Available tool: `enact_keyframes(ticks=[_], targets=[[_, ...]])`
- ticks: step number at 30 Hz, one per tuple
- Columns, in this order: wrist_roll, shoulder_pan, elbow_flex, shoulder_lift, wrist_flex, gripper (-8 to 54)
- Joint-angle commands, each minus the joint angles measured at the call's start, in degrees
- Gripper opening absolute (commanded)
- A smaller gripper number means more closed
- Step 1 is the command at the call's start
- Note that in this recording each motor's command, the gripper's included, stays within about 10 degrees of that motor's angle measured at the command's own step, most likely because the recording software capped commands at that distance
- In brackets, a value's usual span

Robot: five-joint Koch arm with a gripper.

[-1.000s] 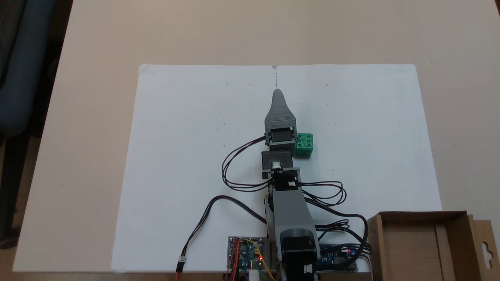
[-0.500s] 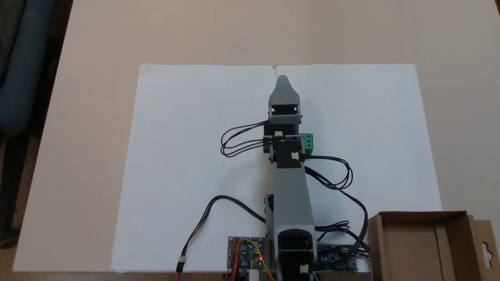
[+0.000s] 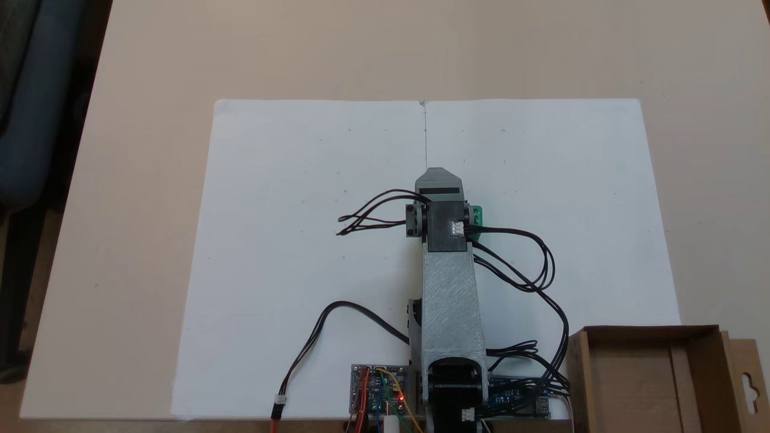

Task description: Grasp a green dice and put it in the bin.

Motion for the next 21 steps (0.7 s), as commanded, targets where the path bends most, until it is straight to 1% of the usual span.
enact_keyframes(ticks=[1,3,10,15,21], targets=[[-2.11,-0.44,-3.78,6.33,9.38,43.6],[-2.11,-0.44,-5.98,6.33,14.92,43.6],[-2.29,0.88,-14.06,5.71,16.0,43.2],[-6.15,4.31,-16.08,4.57,15.82,43.1],[-12.39,4.39,-17.4,4.39,18.54,43.1]])
